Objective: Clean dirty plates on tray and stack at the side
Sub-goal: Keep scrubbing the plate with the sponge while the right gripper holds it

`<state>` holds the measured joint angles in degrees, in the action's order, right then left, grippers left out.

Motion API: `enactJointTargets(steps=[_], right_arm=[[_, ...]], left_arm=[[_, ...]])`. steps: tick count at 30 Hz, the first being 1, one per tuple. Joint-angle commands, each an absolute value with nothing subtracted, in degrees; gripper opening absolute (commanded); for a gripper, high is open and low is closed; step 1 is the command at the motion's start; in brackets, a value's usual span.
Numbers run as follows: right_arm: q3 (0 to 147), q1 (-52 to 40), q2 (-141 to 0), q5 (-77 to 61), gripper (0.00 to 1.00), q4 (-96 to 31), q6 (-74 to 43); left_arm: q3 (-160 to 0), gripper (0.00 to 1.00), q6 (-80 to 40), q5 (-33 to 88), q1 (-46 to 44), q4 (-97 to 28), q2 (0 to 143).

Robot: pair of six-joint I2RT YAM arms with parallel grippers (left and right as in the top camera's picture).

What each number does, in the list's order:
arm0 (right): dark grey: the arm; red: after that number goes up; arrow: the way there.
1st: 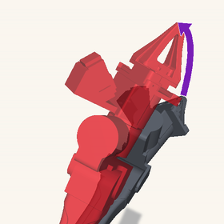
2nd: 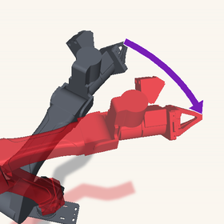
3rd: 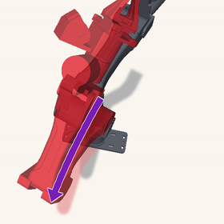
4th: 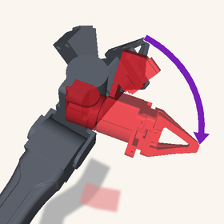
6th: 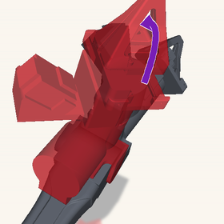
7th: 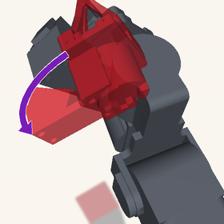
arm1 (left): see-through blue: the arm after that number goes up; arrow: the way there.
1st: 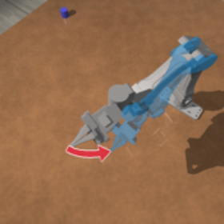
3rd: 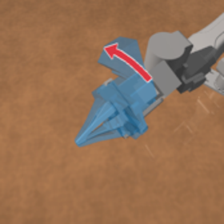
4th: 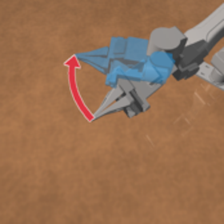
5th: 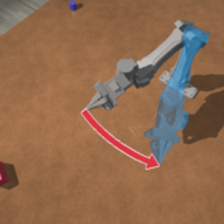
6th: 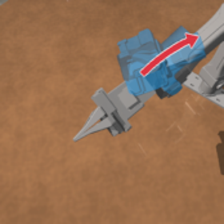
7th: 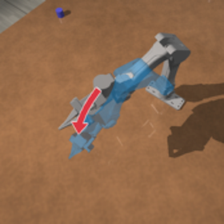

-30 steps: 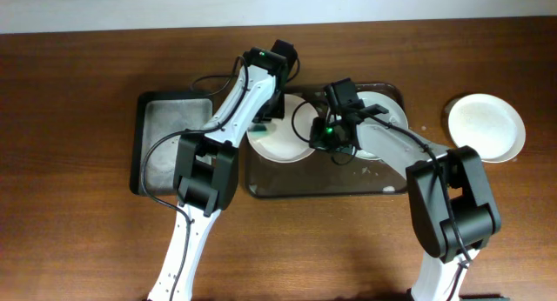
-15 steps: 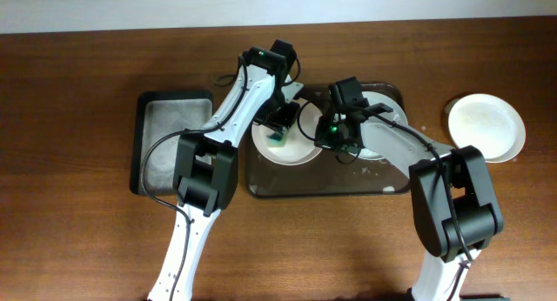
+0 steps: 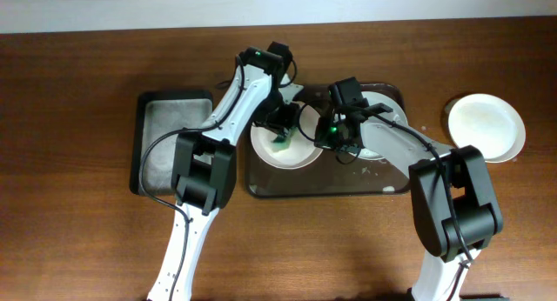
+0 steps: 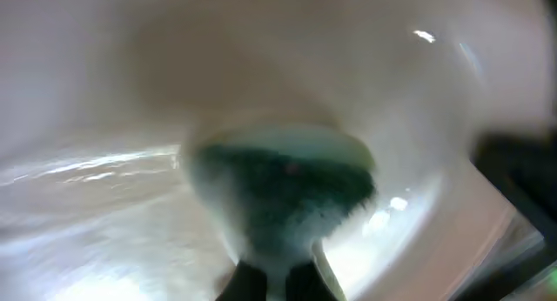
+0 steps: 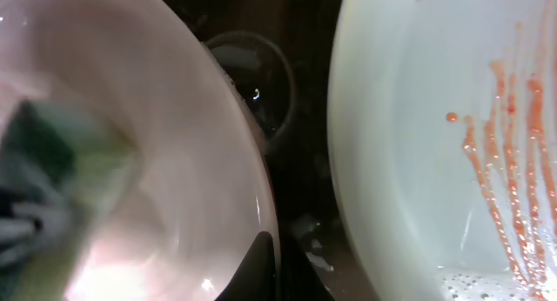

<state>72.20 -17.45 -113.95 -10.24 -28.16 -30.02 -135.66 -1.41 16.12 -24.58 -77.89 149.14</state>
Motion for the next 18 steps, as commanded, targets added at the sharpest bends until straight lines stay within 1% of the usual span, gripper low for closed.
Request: enactJointTargets(steps=[1,3,5,9,11,14,15,18], right_arm=[[71.61,-17.93,-114.72,-10.31,0.04,-28.75,-29.34],[71.61,-17.93,-114.72,-10.31,0.04,-28.75,-29.34],[71.61,-17.93,-114.72,-10.31,0.04,-28.75,-29.34],[71.61,-17.93,-114.72,-10.28,0.04,-28.75,-29.34],[71.61,-17.93,-114.72,-10.28,0.04,-28.77,-29.34],[71.61,-17.93,-114.72,-10.31,0.04,-28.77,-29.34],[71.61,-17.93,-114.72,-10.31,0.04,-28.75,-29.34],[71.61,-17.93,-114.72,-10.31,0.04,-28.77,-29.34]], left_arm=[[-134.96,0.00,-24.71,-10.55,-23.46,-77.17,151.06],[-134.96,0.00,-29.91,-16.88,-23.53,-76.93,151.06],[-134.96,0.00,-32.77,-19.92,-23.64,-76.49,151.06],[-134.96,0.00,-32.77,-23.73,-25.39,-77.91,151.06],[-134.96,0.00,-32.29,-23.77,-26.61,-79.68,151.06],[-134.96,0.00,-18.44,-15.51,-28.58,-80.84,151.06],[-134.96,0.00,-10.98,-8.27,-29.28,-80.64,151.06],[-134.96,0.00,-1.56,4.82,-29.63,-79.70,151.06]])
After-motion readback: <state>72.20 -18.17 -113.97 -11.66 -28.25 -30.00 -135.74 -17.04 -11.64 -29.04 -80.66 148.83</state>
